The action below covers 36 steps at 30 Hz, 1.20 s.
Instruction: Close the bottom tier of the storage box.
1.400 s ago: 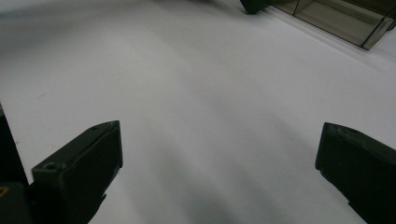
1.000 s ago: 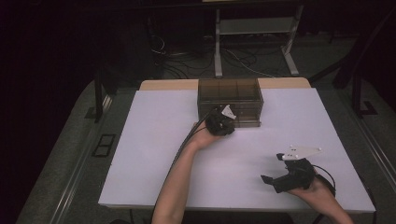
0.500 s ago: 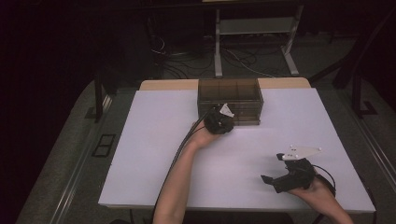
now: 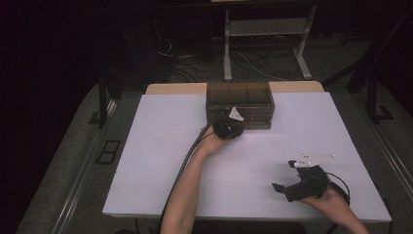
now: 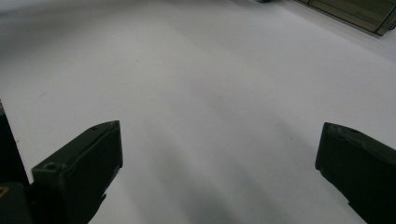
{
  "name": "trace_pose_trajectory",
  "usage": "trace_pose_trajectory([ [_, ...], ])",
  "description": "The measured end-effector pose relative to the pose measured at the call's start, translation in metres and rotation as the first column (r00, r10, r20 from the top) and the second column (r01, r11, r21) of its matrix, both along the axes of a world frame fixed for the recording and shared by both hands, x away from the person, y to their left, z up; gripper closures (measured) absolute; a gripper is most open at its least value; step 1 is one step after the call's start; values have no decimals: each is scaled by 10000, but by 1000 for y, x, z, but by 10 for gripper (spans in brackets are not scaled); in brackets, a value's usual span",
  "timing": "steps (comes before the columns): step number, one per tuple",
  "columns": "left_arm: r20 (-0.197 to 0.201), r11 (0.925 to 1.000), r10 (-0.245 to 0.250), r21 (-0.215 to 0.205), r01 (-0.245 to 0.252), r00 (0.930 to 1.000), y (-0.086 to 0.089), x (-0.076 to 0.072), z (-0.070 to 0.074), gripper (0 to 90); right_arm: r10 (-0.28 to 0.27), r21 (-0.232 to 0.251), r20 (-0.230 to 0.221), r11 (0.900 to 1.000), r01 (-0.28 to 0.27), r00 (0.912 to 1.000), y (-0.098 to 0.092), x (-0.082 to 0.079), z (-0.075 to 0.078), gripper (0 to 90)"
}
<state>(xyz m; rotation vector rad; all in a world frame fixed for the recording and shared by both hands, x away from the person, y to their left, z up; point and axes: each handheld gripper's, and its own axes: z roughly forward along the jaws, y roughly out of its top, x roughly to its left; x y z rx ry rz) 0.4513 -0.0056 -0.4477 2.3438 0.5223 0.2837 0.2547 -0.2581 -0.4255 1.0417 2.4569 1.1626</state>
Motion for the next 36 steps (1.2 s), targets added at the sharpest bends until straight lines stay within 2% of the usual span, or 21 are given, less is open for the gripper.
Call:
trace_pose_trajectory([
  [13, 156, 9995, 304, -63, -303, 9994, -1, 2, -2, 888, 8, -5, -1, 10000, -8, 10000, 0, 0, 0, 1],
  [23, 109, 9954, 916, -301, -912, 9957, 1, 5, -4, 887, -19, -2, -19, 10000, 19, 10000, 1, 0, 0, 1],
  [28, 239, 9935, 1110, -279, -1104, 9935, 0, 6, -4, 887, -19, 0, -17, 10000, 19, 10000, 1, 0, 0, 1],
  [31, 67, 9923, 1159, -444, -1155, 9932, 1, 6, -5, 885, -9, -12, -20, 10000, 9, 10000, 1, 0, 0, 1],
  [33, 26, 9935, 1056, -424, -1054, 9944, 2, 6, -4, 830, -11, -10, -13, 10000, 11, 10000, 1, 0, 0, 1],
  [36, -67, 9941, 1007, -387, -1009, 9949, 3, 5, -3, 806, -17, -1, -10, 10000, 17, 10000, 1, 0, 0, 1],
])
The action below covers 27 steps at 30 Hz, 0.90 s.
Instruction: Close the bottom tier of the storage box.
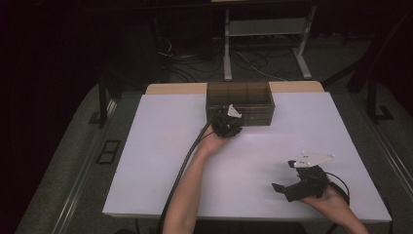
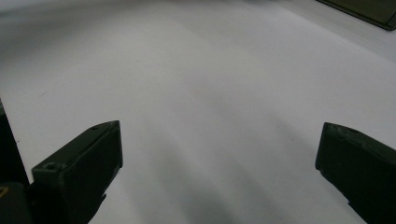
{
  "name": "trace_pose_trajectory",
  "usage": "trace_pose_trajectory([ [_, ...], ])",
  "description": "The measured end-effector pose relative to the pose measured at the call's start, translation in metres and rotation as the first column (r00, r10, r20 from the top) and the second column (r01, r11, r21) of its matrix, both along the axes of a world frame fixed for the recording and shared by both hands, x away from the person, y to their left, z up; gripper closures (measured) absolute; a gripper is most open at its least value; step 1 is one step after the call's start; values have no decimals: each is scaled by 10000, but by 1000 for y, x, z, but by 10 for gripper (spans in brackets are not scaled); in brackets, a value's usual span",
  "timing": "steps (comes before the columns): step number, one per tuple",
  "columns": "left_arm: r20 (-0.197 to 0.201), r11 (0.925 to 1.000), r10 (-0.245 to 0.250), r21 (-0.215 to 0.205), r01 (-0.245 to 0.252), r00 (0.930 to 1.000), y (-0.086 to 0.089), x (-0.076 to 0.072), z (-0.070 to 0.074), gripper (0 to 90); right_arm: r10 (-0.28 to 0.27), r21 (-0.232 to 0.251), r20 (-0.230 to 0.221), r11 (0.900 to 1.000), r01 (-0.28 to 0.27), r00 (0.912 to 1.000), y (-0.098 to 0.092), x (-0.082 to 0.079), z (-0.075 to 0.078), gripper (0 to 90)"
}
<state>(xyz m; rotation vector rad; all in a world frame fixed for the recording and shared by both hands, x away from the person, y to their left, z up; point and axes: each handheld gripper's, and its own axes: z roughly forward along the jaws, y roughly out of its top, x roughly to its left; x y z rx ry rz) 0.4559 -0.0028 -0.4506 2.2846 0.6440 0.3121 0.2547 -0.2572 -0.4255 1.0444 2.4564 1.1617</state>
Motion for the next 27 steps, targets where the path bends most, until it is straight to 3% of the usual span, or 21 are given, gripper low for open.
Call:
trace_pose_trajectory([
  [16, -316, 9982, -540, -258, 532, 9980, 0, -17, 1, 622, 45, -68, 55, 10000, -45, 10000, 3, 0, 0, 1],
  [19, -116, 9982, -490, -341, 486, 9987, -1, -21, 4, 545, 46, -66, 43, 10000, -46, 10000, 2, 0, 0, 1],
  [27, -126, 9979, -479, -451, 473, 9988, 4, -29, 18, 353, 36, -58, 51, 10000, -36, 10000, 2, 0, 1, 1],
])
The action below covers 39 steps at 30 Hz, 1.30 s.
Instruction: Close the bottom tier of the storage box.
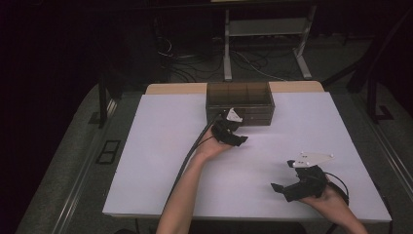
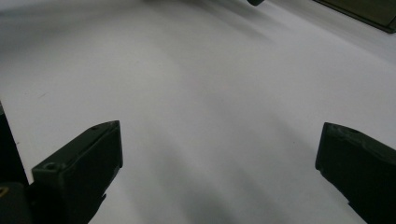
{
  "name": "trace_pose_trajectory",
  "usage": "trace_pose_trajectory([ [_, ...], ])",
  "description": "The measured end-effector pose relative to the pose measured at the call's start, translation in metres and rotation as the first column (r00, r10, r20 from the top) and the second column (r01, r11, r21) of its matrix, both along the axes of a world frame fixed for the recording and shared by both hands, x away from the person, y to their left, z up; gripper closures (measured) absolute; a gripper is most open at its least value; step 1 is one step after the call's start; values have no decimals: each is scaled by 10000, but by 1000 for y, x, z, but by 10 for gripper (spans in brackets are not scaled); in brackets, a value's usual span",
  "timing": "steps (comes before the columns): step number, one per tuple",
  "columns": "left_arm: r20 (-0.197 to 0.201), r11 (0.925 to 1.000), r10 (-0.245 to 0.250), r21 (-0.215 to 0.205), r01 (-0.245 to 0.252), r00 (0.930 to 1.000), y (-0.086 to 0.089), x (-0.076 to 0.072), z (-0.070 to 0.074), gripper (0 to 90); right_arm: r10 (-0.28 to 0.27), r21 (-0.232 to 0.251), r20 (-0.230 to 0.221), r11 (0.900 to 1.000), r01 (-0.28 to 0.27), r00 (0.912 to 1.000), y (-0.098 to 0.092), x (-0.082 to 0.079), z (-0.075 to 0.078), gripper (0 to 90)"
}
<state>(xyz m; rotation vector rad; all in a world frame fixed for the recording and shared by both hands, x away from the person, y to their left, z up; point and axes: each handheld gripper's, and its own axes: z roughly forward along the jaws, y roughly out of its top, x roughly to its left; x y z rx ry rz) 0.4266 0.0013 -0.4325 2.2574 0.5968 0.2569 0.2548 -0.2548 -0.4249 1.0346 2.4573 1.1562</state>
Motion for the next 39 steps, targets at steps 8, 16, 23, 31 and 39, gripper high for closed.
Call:
trace_pose_trajectory([
  [8, -114, 9992, -226, -335, 222, 9997, 10, -9, 16, 245, -61, 32, -2, 10000, 61, 10000, 0, 0, 0, 1],
  [16, -173, 9995, -85, -301, 80, 9998, 18, -21, 26, 162, -185, 126, 6, 9997, 185, 9998, -2, 1, 1, 1],
  [23, -200, 9989, 31, -474, -40, 9998, 30, -29, 34, 122, -194, 128, 14, 9997, 194, 9998, -2, 1, 1, 1],
  [31, -473, 9962, 45, -866, -86, 9989, 43, -36, 41, 0, -233, 134, 15, 9996, 233, 9997, -2, 1, 1, 1],
  [39, -343, 9923, 61, -1236, -103, 9994, 55, -46, 52, 0, -229, 138, 35, 9996, 228, 9997, -2, 0, 1, 1],
])
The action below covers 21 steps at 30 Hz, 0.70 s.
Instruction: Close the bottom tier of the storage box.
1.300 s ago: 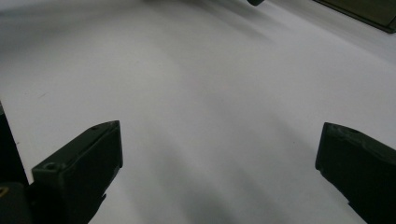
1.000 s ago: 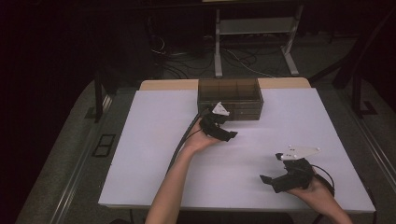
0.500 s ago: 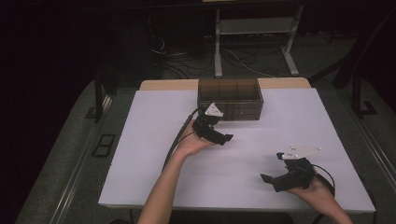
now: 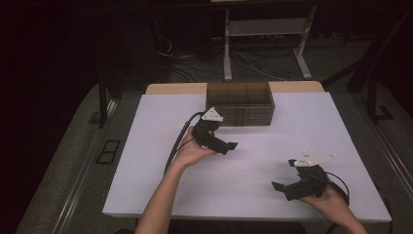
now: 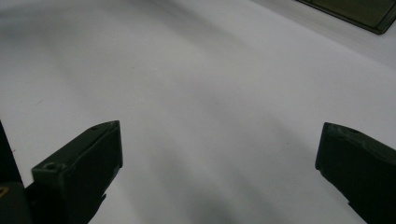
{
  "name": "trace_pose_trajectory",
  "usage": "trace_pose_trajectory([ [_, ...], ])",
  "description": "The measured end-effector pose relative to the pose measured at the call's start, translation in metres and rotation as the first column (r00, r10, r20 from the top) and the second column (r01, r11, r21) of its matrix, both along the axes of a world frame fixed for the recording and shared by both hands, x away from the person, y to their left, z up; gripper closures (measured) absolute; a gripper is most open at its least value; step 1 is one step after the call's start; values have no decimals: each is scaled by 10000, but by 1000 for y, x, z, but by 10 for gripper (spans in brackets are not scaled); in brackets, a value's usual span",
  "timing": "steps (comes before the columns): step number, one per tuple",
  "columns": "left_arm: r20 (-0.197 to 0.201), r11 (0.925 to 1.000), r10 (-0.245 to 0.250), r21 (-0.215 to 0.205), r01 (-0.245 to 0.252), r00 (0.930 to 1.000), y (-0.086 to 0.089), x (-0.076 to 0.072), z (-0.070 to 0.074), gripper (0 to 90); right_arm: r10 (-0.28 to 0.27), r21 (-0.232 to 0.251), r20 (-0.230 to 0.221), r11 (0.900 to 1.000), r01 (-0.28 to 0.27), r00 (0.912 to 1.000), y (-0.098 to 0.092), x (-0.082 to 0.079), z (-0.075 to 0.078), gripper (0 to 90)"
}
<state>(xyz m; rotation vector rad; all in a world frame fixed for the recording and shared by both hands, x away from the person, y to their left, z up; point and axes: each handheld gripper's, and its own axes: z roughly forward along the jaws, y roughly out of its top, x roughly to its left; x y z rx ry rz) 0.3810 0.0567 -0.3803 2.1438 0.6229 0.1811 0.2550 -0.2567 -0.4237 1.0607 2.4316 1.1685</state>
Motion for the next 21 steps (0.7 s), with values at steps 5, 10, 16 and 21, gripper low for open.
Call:
trace_pose_trajectory([
  [5, 36, 10000, 45, -44, -45, 10000, 8, -9, 4, 0, -9, -14, 4, 10000, 9, 10000, 0, 0, 0, 1],
  [10, 117, 9999, 55, -109, -54, 9999, 16, -17, 6, 0, -17, -33, 11, 10000, 17, 10000, 1, 0, 0, 1],
  [16, 298, 9995, 66, -303, -56, 9995, 26, -28, 9, 0, -59, 12, 7, 10000, 59, 10000, 1, 0, 1, 1],
  [21, 361, 9989, 166, -446, -150, 9992, 35, -36, 10, 0, -122, 84, 41, 9999, 122, 9999, 1, -1, 1, 1],
])
